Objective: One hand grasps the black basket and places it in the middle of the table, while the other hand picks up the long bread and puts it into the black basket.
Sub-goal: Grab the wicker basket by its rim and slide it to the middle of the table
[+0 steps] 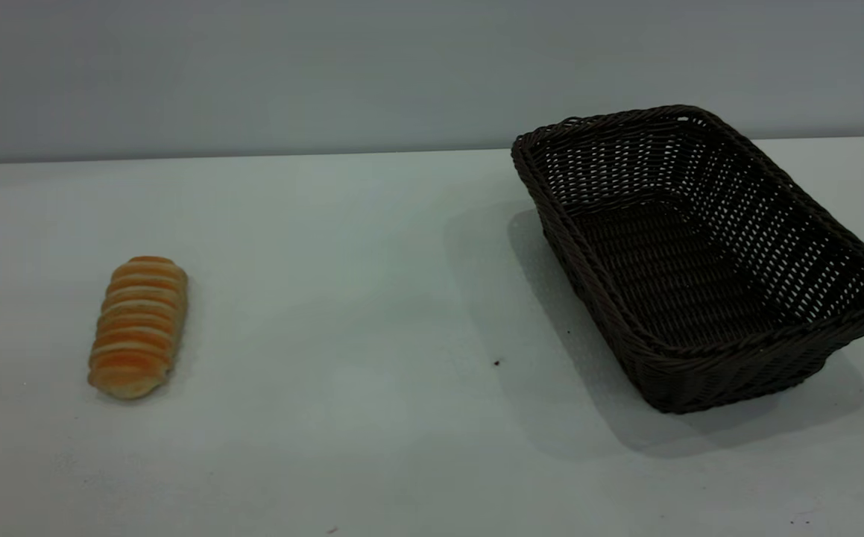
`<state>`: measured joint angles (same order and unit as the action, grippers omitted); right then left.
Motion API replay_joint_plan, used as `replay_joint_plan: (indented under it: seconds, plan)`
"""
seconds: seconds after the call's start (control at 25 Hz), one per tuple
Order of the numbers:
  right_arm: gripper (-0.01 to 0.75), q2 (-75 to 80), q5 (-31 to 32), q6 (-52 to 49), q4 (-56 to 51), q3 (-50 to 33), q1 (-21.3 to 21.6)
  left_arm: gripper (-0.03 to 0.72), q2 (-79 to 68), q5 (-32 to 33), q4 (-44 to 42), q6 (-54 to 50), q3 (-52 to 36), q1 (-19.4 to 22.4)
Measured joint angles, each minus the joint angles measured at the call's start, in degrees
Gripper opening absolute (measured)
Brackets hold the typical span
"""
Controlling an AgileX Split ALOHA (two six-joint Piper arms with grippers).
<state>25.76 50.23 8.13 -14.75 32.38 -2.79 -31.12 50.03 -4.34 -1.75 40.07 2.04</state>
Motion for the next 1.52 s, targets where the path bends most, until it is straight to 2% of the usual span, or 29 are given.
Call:
replay_joint_plan:
  seconds: [0.16, 0.28, 0.48, 0.84, 1.28, 1.52]
  plan:
    - [0.503, 14.84, -2.42, 3.24, -8.62, 2.79, 0.0, 0.568, -11.25, -4.43, 0.0, 3.92, 3.33, 0.0]
    - [0.528, 25.27, -4.07, 3.1, -16.68, 3.39, 0.0, 0.568, -17.62, -6.78, 0.05, 4.95, 3.63, 0.0]
    - [0.533, 42.46, -7.82, 0.97, -30.26, 3.39, 0.0, 0.568, -23.45, -9.5, 0.82, 5.15, 3.82, 0.0]
    - [0.534, 66.73, -10.82, 1.09, -49.83, 3.96, 0.0, 0.568, -24.16, -10.52, 2.91, 5.19, 3.82, 0.0]
    - [0.533, 78.12, -22.01, 2.58, -65.73, 4.47, 0.0, 0.568, -24.16, -10.52, 3.63, 5.19, 3.82, 0.0]
    - [0.533, 82.87, -25.81, 4.34, -68.69, 6.17, 0.0, 0.568, -24.16, -10.52, 3.65, 5.23, 3.82, 0.0]
